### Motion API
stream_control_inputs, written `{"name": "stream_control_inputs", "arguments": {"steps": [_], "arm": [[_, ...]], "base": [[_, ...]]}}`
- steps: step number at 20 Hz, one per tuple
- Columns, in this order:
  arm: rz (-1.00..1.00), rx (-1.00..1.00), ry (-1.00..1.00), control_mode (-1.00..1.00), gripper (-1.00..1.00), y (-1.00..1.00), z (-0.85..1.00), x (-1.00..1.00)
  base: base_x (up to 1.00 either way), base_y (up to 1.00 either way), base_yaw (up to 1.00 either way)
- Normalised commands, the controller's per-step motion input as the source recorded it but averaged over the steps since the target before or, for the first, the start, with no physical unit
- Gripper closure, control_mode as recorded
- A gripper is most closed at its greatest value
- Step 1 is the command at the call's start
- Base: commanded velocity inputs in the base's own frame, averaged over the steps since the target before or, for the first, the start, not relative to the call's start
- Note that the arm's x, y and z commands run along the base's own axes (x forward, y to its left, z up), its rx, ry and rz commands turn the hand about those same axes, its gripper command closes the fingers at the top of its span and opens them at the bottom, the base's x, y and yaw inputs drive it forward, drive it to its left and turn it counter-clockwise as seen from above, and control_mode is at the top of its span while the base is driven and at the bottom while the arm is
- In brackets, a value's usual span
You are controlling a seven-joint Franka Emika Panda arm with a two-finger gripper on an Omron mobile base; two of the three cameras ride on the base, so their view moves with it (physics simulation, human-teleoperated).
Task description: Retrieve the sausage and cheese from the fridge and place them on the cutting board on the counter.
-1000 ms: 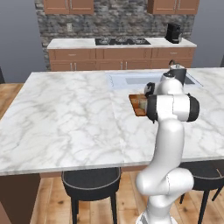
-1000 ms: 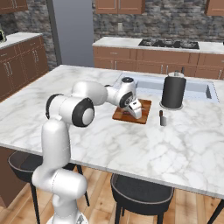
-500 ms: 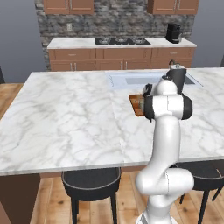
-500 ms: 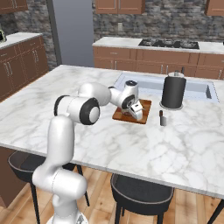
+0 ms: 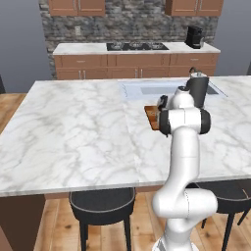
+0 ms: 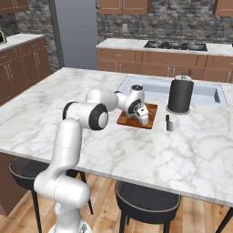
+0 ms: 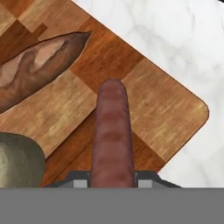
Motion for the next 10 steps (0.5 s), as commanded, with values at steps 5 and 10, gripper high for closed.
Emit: {"name": "stream_control_inputs", "arguments": {"steps": [5,10], "arm": [[-0.03,0.00,0.00,-1.00,1.00,0.00,-0.16,0.23],[-0.03,0.01,0.00,-1.00,1.00,-0.01,-0.12,0.00]], "base": [[0.00,0.00,0.00],[0.00,0.00,0.00]]}}
